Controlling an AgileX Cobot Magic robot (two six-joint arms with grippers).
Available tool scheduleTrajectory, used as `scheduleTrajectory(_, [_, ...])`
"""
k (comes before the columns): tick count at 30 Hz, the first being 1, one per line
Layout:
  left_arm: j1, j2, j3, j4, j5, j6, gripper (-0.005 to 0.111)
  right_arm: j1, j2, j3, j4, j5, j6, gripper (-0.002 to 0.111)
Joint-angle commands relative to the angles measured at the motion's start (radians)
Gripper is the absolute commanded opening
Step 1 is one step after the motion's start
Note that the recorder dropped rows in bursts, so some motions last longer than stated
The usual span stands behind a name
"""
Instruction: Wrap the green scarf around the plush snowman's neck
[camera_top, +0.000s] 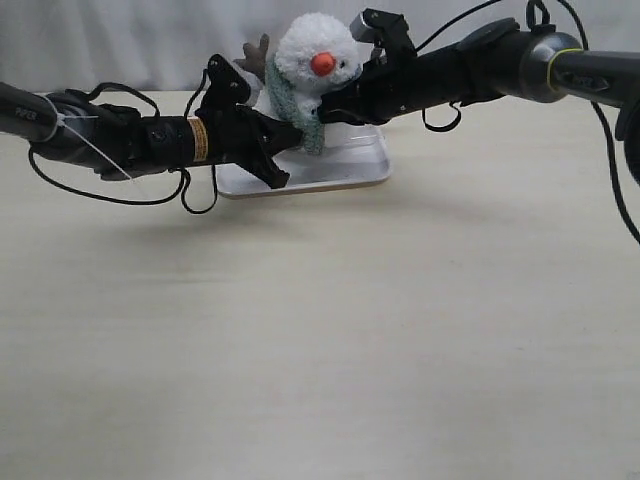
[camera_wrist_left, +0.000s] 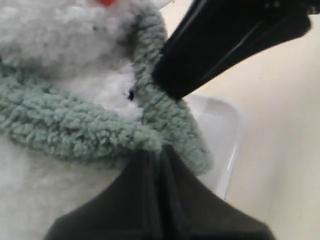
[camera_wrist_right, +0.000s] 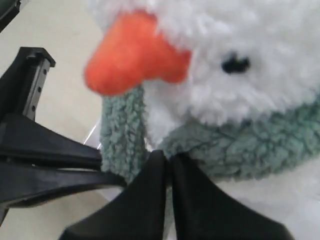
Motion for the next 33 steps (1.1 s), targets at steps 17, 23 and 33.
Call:
scheduleTrajectory(17, [-0.033, 0.030, -0.050, 0.122, 0.070, -0.141, 0.000, 0.057, 0.015, -0.004, -0.019, -0.115, -0.014, 0.009])
scheduleTrajectory(23, [-0.031, 0.011, -0.050, 0.136, 0.103, -0.156, 0.011, 0.055, 0.010, -0.004, -0.136, -0.100, 0.096, 0.039])
scheduleTrajectory(33, [-0.031, -0.012, -0.050, 0.306, 0.103, -0.338, 0.052, 0.055, -0.059, -0.004, -0.530, 0.043, 0.403, 0.066])
